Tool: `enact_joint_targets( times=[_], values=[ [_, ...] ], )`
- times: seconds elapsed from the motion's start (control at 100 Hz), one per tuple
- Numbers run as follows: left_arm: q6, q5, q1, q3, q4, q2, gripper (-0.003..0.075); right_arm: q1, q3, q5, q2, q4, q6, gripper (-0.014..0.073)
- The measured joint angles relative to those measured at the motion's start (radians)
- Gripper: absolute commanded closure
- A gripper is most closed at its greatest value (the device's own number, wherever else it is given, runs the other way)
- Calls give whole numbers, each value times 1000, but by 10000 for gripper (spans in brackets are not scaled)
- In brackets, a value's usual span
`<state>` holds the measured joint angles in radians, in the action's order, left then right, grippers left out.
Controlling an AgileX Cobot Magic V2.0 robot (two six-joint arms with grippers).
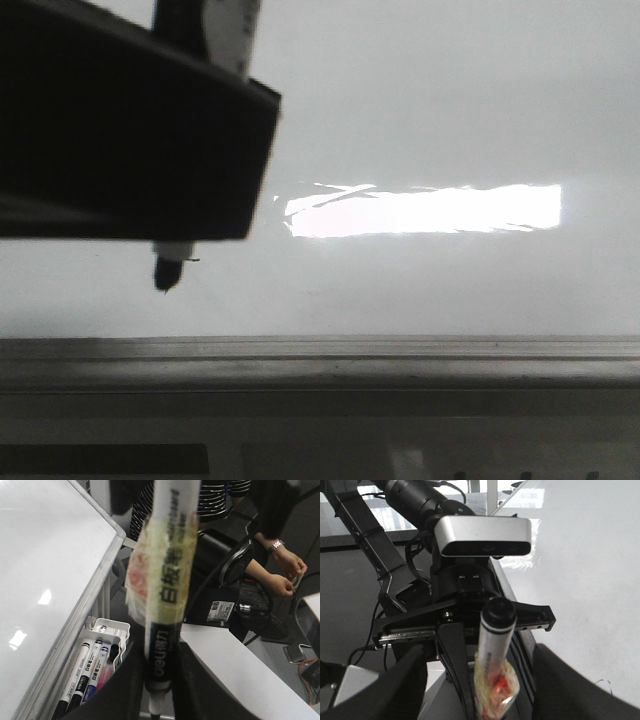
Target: Write number 6 on whiteboard
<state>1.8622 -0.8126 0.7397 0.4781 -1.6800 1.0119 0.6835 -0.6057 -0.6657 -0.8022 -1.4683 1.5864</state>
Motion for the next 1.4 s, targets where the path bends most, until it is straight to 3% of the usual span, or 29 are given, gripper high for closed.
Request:
enact_joint_targets(
  times=[0.3,0.37,0.54,0.63,0.7,0.87,0.94,1.19,1.4],
  values=[
    [0,-1,0,0,-11,0,740,0,-23,-9,-112,-107,98,202],
    [0,-1,0,0,-23,0,740,0,-34,-16,-129,-113,99,302],
    [0,1,0,0,-45,0,740,0,-42,-25,-152,-120,104,669],
    [-4,17,0,-2,-54,0,725,0,-42,-22,-152,-116,118,662],
    [-4,28,0,-2,-62,0,643,0,-42,-17,-152,-115,119,657],
    [-15,75,0,-2,-79,0,250,0,-44,22,-147,-101,119,656],
    [-47,113,-2,-2,-88,-11,179,0,-44,85,-126,-81,118,656],
    [-125,336,-2,-3,-101,-215,260,0,8,350,44,-10,118,655],
    [-194,720,-2,-41,-126,-499,469,2,87,540,153,78,178,655]
  ],
)
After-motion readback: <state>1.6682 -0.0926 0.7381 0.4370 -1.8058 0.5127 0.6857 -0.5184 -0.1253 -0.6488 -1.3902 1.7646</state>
